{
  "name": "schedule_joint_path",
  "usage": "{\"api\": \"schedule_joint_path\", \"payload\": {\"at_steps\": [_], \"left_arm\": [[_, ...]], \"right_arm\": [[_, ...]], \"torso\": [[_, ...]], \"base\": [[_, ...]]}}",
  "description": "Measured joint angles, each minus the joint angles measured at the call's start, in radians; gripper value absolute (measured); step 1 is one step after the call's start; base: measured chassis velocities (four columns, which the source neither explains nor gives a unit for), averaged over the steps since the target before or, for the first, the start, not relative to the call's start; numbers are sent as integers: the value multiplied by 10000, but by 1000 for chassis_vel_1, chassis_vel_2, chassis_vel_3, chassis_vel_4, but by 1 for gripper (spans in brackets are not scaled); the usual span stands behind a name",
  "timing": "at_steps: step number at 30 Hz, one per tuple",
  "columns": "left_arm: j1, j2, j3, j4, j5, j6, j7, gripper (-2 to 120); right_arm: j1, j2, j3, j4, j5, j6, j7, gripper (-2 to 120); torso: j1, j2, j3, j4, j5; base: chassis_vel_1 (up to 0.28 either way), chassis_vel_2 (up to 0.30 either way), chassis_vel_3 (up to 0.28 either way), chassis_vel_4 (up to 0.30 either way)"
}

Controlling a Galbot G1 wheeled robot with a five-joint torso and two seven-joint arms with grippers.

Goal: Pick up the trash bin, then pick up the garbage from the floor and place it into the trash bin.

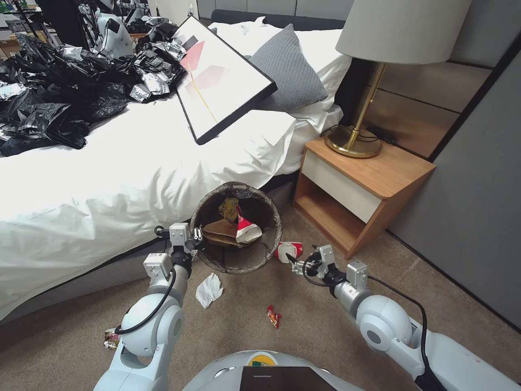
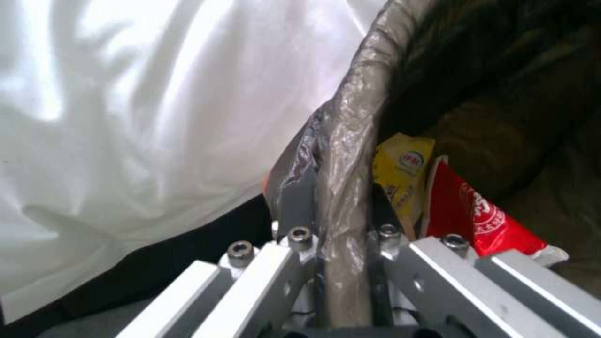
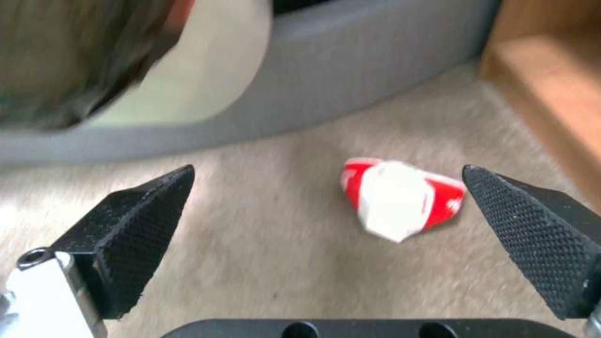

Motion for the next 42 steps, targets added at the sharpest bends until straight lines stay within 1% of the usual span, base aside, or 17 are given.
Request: {"api": "schedule_joint_path", "payload": {"at_steps": [2,3,6,7,10,11,15,16,19,24,26,35,42], "left_arm": [[-21,-47,40,67,51,-18,16,0],[-21,-47,40,67,51,-18,16,0],[-38,-62,73,93,89,-15,22,0],[-38,-62,73,93,89,-15,22,0],[2,-62,103,122,154,-8,24,0],[2,-62,103,122,154,-8,24,0],[21,-65,105,132,184,4,24,0],[21,-65,105,132,184,4,24,0],[37,-80,107,135,214,12,27,0],[49,-110,130,154,255,13,32,0],[48,-137,169,200,293,9,40,0],[45,-150,173,249,336,-14,86,0],[45,-168,167,271,368,-30,118,0]], "right_arm": [[395,-215,-575,-197,27,-66,-66,100],[395,-215,-575,-197,27,-66,-66,100],[908,-158,-1297,-529,-19,-195,-31,100],[908,-158,-1297,-529,-19,-195,-31,100],[1397,84,-2060,-1041,-213,-261,28,100],[1397,84,-2060,-1041,-213,-261,28,100],[1826,383,-2713,-1576,-316,-316,96,100],[1826,383,-2713,-1576,-316,-316,96,100],[2218,518,-3190,-1884,-273,-497,190,100],[2513,597,-3563,-2107,-119,-636,276,100],[2766,796,-3933,-2435,1,-751,335,100],[3014,1217,-4578,-2982,35,-845,451,100],[3143,1411,-4821,-3247,39,-906,495,100]], "torso": [[0,0,0,0,-1],[0,0,0,0,-1],[0,0,0,1,0],[0,0,0,1,0],[0,0,0,0,1],[0,0,0,0,1],[0,0,0,1,2],[0,0,0,1,2],[0,0,0,1,1],[0,0,0,1,0],[0,0,0,0,0],[0,0,0,0,0],[0,0,0,0,0]], "base": [[0,0,0,0],[0,0,0,0],[0,0,0,0],[0,0,0,0],[0,0,0,0],[0,0,0,0],[0,0,0,0],[0,0,0,0],[0,0,0,0],[0,0,0,0],[0,0,0,0],[0,0,0,0],[0,0,0,0]]}}
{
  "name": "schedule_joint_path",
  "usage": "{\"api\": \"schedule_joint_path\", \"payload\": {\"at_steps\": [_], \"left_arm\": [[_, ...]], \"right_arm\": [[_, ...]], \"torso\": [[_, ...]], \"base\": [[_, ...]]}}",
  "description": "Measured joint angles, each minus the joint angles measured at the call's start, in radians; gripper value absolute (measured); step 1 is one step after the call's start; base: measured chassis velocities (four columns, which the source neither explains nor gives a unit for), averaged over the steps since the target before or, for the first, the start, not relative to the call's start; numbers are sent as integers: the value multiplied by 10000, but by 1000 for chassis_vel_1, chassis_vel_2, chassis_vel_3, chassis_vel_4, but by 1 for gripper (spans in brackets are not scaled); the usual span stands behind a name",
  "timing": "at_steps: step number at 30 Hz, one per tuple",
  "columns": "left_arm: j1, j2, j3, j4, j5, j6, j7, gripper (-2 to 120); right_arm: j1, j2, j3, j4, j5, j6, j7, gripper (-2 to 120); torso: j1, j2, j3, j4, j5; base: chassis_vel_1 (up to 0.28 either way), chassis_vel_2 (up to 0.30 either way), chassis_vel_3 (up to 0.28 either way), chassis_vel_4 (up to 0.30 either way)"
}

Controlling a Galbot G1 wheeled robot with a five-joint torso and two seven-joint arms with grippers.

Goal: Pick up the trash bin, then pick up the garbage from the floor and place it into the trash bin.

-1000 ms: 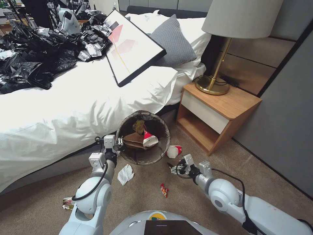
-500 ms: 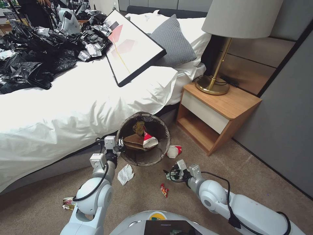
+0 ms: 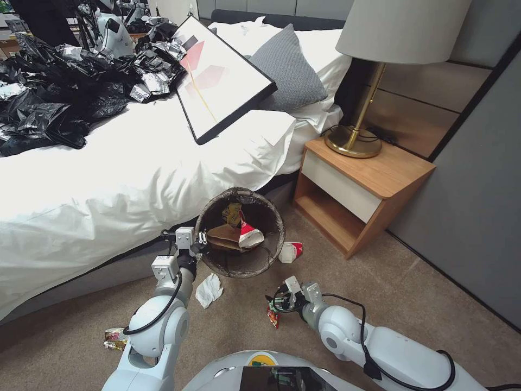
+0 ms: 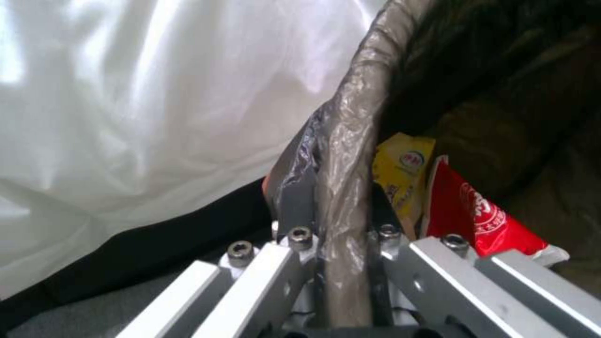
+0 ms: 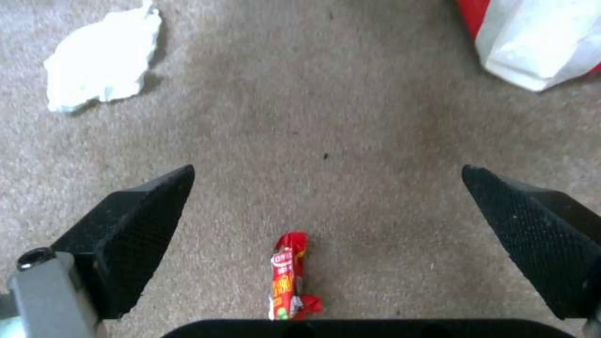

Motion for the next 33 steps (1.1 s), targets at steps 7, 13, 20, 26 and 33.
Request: {"api": "schedule_joint_path", "payload": {"at_steps": [7,13,20,26,33], "left_arm": [[8,-3,-55,3,3,-40,9,0],[23,-21,-65,1,9,-93,33,0],[-2,-52,-58,55,28,-119,47,0],[-20,-64,-46,126,46,-150,61,0],[-33,-84,-27,183,82,-177,82,0]], "right_arm": [[48,235,-216,-536,-12,-11,0,100],[213,337,-382,-871,6,-33,-11,100],[306,422,-565,-1205,115,-110,-55,100],[414,619,-726,-1655,119,-115,-104,100],[465,819,-947,-2154,44,-74,-158,100]], "torso": [[0,0,0,0,0],[0,0,-1,0,0],[0,0,-1,0,1],[0,0,-1,0,2],[0,0,-1,0,1]], "base": [[0,0,0,0],[0,0,0,0],[0,0,0,0],[0,0,0,0],[0,0,0,0]]}}
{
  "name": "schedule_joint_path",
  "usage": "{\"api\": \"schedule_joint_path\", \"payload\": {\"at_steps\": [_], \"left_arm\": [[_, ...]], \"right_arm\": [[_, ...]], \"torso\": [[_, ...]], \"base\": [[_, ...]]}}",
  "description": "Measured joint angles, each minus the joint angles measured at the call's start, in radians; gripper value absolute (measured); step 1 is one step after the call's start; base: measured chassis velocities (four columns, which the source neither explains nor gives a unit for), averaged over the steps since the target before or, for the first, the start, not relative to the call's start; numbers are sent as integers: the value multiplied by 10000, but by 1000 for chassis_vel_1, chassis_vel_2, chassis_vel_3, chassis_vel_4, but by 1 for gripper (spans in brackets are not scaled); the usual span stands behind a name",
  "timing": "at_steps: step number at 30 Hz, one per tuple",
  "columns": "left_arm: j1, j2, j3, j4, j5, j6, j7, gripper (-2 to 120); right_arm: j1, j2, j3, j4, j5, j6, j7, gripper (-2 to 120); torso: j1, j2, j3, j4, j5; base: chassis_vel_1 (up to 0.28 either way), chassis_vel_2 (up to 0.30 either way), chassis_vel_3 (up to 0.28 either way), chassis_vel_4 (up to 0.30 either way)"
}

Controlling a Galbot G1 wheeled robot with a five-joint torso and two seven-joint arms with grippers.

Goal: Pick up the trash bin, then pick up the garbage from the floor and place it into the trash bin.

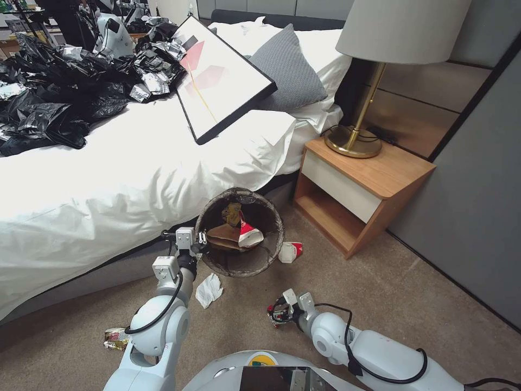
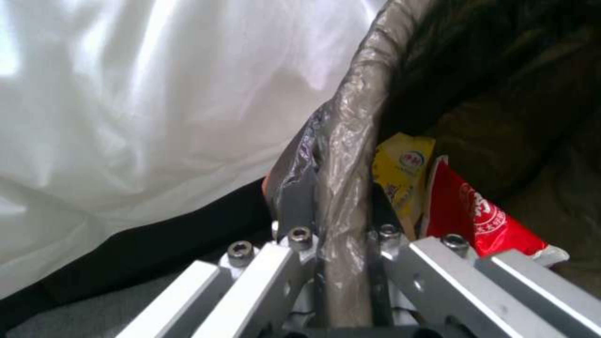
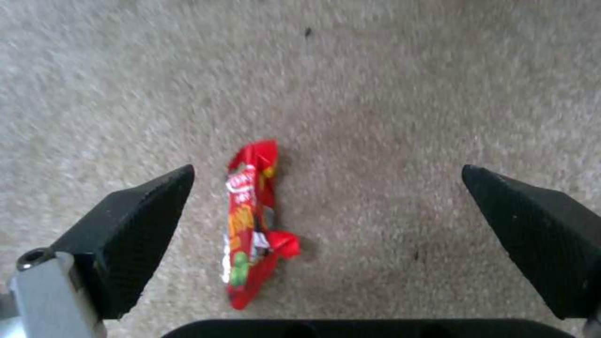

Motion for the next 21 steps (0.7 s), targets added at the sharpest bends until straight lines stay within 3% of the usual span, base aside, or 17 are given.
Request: {"api": "schedule_joint_path", "payload": {"at_steps": [21], "left_arm": [[-2,-36,37,16,83,-48,61,0]], "right_arm": [[108,324,-326,-448,-274,125,30,100]], "torso": [[0,0,1,0,-1]], "base": [[0,0,0,0]]}}
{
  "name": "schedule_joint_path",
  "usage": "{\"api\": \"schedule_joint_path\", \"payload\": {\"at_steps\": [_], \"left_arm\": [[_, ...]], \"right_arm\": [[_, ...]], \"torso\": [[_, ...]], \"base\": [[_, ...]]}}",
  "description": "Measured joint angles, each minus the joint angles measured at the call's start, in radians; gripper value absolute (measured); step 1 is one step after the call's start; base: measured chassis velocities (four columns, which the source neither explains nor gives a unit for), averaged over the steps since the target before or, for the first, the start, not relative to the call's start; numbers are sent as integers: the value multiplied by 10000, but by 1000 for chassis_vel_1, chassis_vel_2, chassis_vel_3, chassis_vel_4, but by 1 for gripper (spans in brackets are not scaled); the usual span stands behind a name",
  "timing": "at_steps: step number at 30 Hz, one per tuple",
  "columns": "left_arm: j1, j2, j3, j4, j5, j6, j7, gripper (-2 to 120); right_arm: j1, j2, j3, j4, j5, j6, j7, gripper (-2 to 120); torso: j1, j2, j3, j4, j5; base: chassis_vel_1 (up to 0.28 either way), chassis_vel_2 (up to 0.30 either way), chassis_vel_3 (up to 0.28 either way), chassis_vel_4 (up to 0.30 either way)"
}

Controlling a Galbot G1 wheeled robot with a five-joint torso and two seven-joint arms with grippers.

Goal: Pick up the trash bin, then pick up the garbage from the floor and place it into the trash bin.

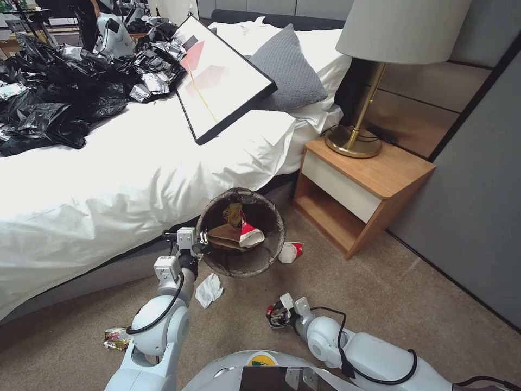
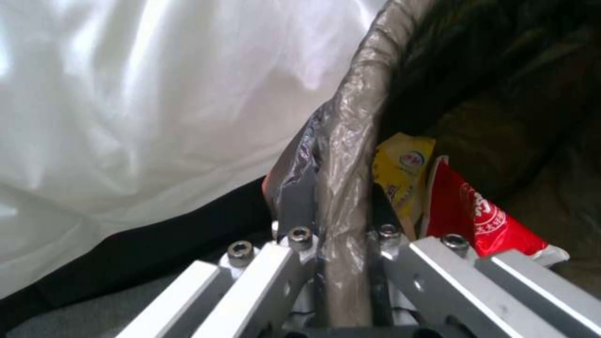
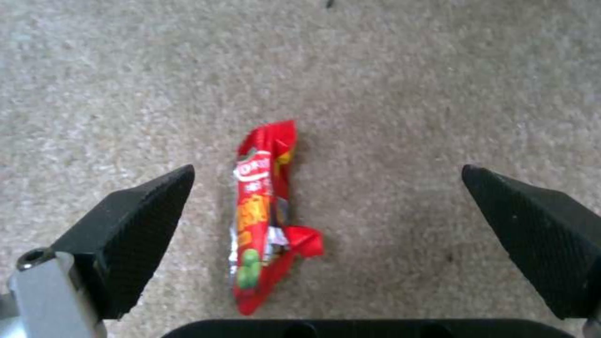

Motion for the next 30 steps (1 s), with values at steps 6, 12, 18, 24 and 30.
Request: {"api": "schedule_joint_path", "payload": {"at_steps": [6,12,18,24,30], "left_arm": [[-9,-11,1,30,23,-12,5,0],[-19,-53,29,54,99,-22,71,0],[-23,-64,33,55,128,-23,93,0],[-12,-67,17,56,130,-38,93,0],[-18,-59,-2,63,127,-44,93,0]], "right_arm": [[-1,19,-69,74,-81,19,3,100],[12,96,-248,147,-186,55,-16,100],[54,185,-413,30,-250,55,-15,100],[58,285,-495,-320,-417,151,-87,100],[58,294,-449,-480,-538,287,-201,100]], "torso": [[0,0,0,0,0],[0,0,0,0,0],[0,0,0,0,0],[0,0,0,0,1],[-1,0,-1,0,0]], "base": [[0,0,0,0],[0,0,0,0],[0,0,0,0],[0,0,0,0],[0,0,0,0]]}}
